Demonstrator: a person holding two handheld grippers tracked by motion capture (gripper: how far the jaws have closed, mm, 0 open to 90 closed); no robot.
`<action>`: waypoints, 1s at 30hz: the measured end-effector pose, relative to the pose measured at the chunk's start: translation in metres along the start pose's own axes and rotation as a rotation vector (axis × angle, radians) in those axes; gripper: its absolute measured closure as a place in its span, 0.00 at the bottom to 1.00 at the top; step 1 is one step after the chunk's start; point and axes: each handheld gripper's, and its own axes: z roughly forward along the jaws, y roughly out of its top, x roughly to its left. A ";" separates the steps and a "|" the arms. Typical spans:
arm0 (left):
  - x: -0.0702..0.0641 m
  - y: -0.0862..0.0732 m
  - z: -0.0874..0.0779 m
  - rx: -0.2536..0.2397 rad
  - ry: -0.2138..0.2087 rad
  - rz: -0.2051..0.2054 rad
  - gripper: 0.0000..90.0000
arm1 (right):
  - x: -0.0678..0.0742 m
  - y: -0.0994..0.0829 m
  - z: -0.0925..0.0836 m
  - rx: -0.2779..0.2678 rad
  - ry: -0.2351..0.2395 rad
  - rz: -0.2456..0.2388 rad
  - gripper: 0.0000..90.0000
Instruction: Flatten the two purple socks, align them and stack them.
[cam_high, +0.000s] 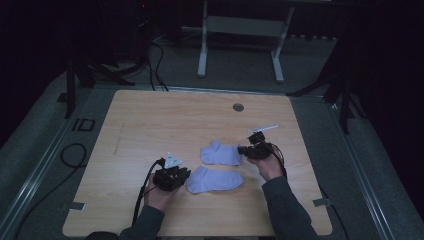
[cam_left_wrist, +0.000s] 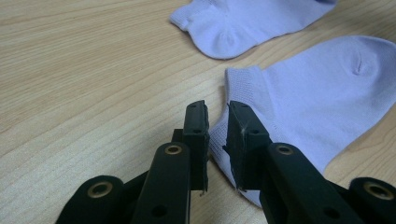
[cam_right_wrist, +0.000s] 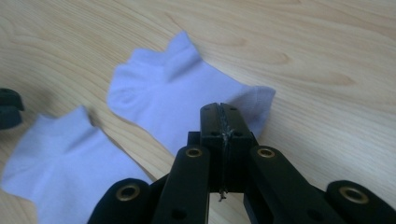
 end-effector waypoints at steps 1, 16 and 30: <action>0.000 0.000 0.000 0.000 0.000 0.000 0.86 | -0.002 -0.002 0.000 0.004 -0.004 0.001 0.99; 0.001 0.000 0.000 0.004 0.002 -0.001 0.86 | -0.017 -0.015 -0.004 0.053 -0.100 0.000 0.99; 0.001 0.000 0.000 0.003 0.003 -0.003 0.86 | -0.018 -0.014 -0.014 0.050 -0.179 -0.034 0.87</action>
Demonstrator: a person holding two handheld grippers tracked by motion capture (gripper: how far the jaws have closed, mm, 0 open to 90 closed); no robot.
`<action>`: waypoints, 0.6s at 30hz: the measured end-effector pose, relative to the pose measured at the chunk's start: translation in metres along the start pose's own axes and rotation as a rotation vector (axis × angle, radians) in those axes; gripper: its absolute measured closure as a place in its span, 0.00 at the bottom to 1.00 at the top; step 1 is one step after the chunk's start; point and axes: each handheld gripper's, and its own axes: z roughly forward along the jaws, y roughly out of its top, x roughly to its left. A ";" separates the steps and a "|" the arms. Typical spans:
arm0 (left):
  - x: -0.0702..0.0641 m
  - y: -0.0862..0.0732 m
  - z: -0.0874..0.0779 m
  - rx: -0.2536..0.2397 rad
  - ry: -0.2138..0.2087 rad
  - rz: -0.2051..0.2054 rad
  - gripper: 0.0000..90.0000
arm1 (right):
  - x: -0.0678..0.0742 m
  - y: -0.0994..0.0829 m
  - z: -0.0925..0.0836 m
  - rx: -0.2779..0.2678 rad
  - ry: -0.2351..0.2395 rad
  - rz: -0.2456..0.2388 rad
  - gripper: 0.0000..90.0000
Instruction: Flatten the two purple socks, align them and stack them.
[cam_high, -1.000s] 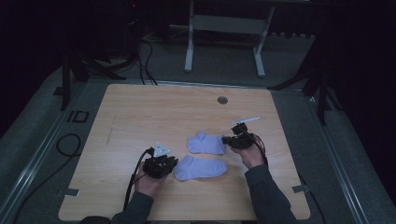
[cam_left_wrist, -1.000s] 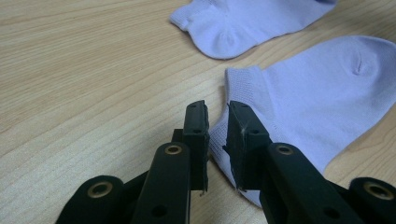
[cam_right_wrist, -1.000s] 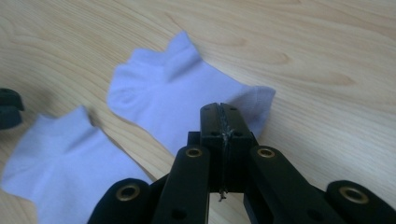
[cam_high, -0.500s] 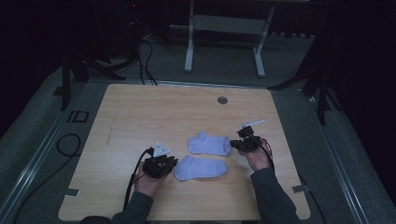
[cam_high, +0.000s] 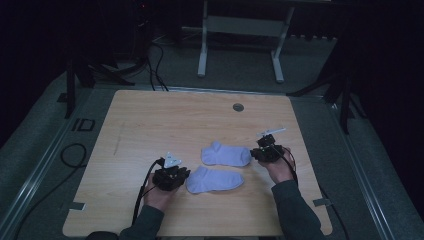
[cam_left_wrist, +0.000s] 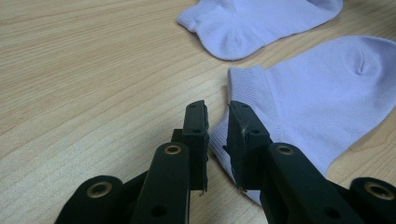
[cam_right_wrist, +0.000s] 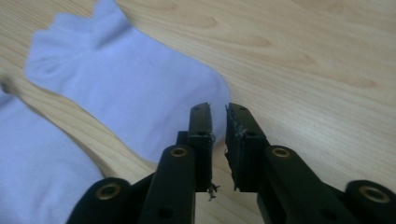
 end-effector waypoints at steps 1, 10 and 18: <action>0.000 0.000 0.000 0.001 0.000 0.001 0.85 | 0.003 0.003 -0.001 -0.012 0.014 -0.013 0.84; -0.001 0.000 0.000 0.006 0.002 0.004 0.83 | 0.021 0.020 0.003 -0.028 0.043 -0.081 0.75; 0.000 0.000 0.001 0.013 0.001 0.003 0.82 | 0.043 0.037 0.015 -0.037 0.080 -0.170 0.70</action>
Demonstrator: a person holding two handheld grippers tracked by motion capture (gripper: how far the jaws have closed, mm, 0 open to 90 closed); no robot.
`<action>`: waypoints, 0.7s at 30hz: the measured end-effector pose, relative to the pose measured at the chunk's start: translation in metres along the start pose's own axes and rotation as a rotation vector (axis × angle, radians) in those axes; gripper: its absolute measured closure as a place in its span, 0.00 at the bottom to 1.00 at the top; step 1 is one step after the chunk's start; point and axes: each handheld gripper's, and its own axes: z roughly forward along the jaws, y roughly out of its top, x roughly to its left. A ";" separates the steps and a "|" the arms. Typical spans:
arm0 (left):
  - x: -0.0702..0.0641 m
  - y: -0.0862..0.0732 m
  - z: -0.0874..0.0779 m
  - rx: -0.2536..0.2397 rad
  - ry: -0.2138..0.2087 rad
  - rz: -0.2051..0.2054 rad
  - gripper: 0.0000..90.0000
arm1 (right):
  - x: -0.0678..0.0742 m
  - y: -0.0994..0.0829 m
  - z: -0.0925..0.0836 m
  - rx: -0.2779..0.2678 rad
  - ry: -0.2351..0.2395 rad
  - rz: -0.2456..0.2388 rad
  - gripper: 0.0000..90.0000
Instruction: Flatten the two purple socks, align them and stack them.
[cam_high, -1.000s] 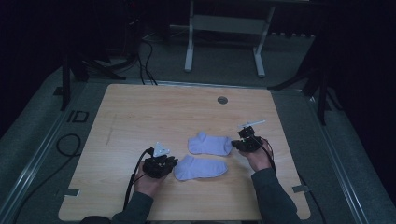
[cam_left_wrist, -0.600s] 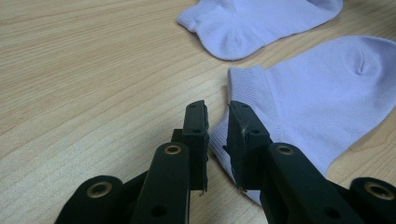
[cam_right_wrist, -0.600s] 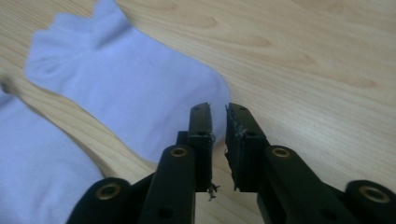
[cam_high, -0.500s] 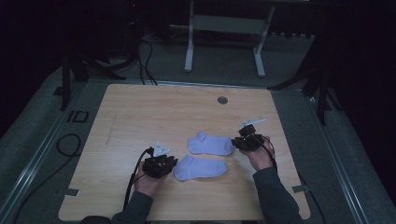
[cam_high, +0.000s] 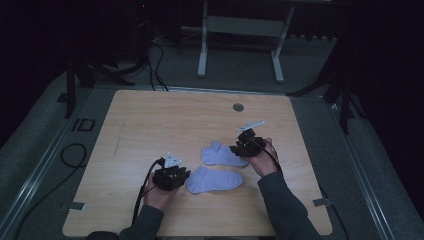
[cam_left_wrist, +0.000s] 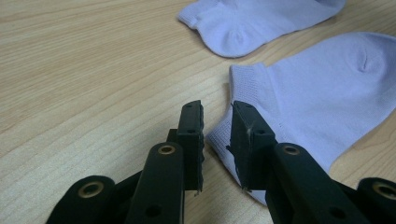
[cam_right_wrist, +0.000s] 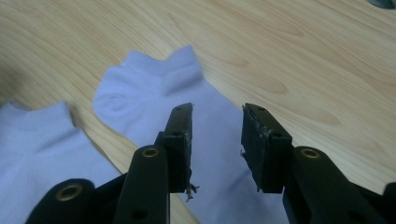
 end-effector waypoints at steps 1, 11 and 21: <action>0.000 0.000 0.000 0.002 0.000 0.002 0.82 | 0.002 0.002 0.003 0.000 0.005 -0.006 0.70; -0.001 0.000 0.001 0.004 -0.003 0.001 0.81 | 0.027 0.011 0.032 0.022 0.068 -0.111 0.67; -0.001 0.000 0.001 0.001 -0.006 0.002 0.80 | 0.036 0.016 0.057 0.060 0.087 -0.138 0.62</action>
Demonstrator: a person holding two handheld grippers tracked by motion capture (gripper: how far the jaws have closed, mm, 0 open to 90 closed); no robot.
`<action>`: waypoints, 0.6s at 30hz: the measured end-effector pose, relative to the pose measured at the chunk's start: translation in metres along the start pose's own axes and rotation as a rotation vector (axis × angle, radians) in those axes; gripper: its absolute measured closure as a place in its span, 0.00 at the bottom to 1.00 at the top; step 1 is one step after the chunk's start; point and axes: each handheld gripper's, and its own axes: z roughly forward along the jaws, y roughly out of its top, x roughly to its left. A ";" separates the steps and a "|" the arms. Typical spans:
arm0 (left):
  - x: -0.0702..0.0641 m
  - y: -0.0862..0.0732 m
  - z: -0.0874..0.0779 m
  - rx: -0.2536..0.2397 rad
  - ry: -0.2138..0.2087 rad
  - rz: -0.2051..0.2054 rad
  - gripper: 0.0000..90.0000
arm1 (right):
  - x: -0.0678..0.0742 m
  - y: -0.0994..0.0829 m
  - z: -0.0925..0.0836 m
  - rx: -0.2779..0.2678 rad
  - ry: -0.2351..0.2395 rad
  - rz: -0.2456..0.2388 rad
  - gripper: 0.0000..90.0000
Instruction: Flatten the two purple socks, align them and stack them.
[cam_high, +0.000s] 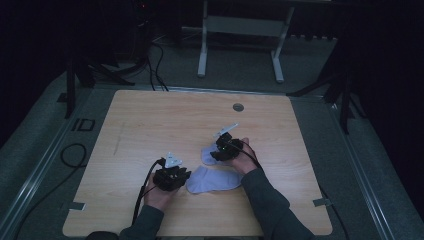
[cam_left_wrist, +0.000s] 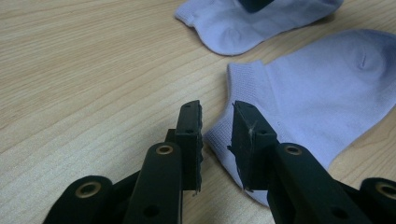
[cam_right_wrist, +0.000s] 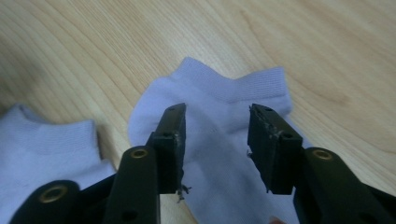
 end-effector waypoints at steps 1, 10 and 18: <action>0.000 0.000 0.000 0.000 0.000 0.000 0.80 | 0.000 0.000 0.000 0.000 0.000 0.000 0.62; 0.000 0.000 0.000 0.008 -0.011 0.006 0.80 | 0.000 -0.001 0.016 0.022 -0.014 0.010 0.59; -0.002 0.001 0.000 0.006 -0.013 0.015 0.80 | 0.000 -0.001 0.014 0.028 -0.021 0.019 0.77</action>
